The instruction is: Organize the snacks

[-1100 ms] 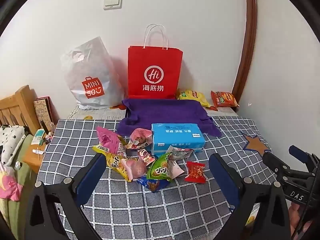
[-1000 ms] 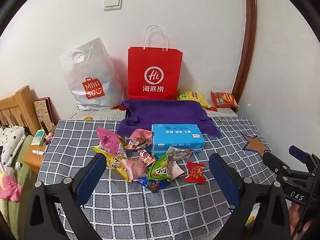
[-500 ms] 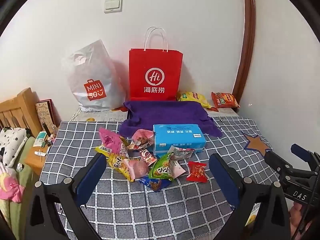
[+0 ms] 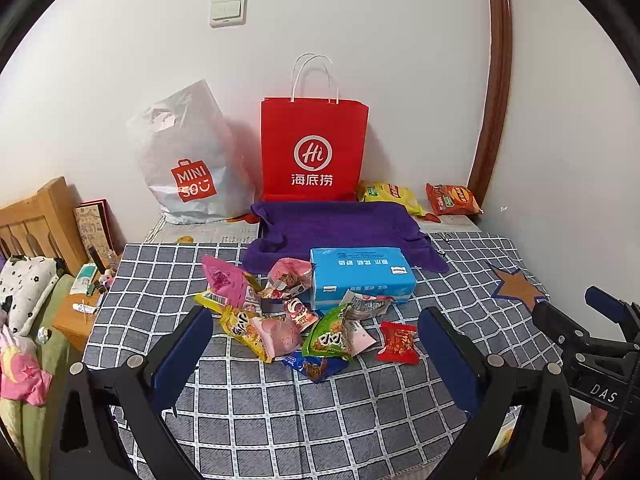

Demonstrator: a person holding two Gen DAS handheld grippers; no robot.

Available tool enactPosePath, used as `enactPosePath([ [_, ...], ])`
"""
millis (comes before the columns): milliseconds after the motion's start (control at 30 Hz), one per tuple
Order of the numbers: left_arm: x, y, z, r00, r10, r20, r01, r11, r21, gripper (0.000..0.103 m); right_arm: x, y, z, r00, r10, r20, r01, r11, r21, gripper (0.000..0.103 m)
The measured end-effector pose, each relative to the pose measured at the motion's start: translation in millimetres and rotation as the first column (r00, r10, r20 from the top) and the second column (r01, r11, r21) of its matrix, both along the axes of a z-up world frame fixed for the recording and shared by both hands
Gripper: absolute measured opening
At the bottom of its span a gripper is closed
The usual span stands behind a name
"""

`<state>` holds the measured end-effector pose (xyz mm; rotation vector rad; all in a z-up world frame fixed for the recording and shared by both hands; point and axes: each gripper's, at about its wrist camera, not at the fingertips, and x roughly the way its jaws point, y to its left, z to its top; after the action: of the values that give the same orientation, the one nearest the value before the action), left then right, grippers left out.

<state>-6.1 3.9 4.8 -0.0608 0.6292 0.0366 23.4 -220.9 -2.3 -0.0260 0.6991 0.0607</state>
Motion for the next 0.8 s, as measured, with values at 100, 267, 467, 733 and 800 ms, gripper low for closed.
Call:
enactPosePath([
  [100, 0.3, 1.0, 0.3, 1.000, -0.001, 0.002, 0.001, 1.000, -0.001, 0.103, -0.4, 0.6, 0.1, 1.000, 0.001, 0.001, -0.001, 1.000, -0.001, 0.103],
  [267, -0.9, 1.7, 0.5, 1.000, 0.001, 0.002, -0.001, 1.000, 0.001, 0.103, -0.3, 1.6, 0.4, 1.000, 0.001, 0.002, -0.001, 1.000, 0.001, 0.103],
  [467, -2.1, 1.3, -0.1, 1.000, 0.001, 0.005, -0.001, 1.000, 0.002, 0.103, -1.2, 2.6, 1.2, 1.000, 0.004, 0.005, -0.004, 1.000, -0.001, 0.103],
  [733, -2.0, 3.5, 0.3, 1.000, 0.001, 0.006, -0.001, 1.000, 0.002, 0.103, -2.6, 2.8, 2.2, 1.000, 0.005, 0.009, -0.005, 1.000, 0.001, 0.103],
  [800, -2.3, 2.8, 0.0, 1.000, 0.000, 0.006, 0.000, 1.000, 0.003, 0.103, -2.3, 3.0, 2.7, 1.000, 0.005, 0.010, -0.005, 1.000, 0.002, 0.103],
])
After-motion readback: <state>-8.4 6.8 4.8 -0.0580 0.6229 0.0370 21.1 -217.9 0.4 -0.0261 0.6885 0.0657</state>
